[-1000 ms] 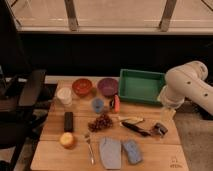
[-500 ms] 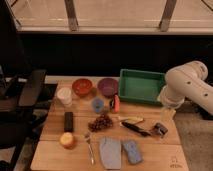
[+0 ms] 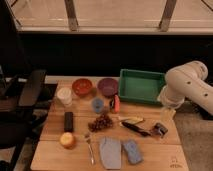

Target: Place fork in red bowl

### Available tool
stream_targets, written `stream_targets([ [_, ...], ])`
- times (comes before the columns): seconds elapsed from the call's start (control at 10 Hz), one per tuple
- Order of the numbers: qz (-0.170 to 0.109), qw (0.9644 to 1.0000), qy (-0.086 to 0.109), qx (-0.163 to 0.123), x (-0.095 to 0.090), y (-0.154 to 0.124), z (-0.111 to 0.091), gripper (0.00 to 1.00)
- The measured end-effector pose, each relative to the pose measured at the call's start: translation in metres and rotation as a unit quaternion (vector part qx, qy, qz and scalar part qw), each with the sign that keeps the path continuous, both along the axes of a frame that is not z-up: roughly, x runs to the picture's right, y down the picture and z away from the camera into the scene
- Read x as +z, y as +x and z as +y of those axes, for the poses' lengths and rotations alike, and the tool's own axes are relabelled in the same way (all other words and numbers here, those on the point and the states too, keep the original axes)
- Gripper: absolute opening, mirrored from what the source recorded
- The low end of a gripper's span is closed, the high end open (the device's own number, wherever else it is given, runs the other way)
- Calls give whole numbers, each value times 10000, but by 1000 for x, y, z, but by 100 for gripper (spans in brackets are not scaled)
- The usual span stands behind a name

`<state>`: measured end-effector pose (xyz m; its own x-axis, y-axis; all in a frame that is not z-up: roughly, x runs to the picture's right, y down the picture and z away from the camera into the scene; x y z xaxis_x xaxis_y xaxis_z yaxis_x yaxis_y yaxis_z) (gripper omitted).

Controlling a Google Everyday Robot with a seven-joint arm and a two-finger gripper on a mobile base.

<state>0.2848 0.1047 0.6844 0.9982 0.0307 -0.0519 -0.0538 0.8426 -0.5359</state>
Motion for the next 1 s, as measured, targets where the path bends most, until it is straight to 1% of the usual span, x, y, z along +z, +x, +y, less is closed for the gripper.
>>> stream_targets([
  [0.1,6,10000,3,-12,0,0,0,65],
  [0.2,-83,9999,19,-137,0,-3,-4,65],
  [0.4,-455,9978,23,-474,0,-25,-9,65],
  [0.5,-705,9954,42,-646,-1,-45,-11,65],
  [0.6,-1046,9908,56,-853,-3,-74,-12,65],
  [0.7,-1279,9866,50,-1007,-4,-95,-11,65],
  [0.8,-1608,9789,46,-1259,-7,-127,-8,65],
  [0.9,-1888,9710,35,-1465,-10,-150,-4,65],
  [1.0,-2248,9595,9,-1697,-16,-177,4,65],
])
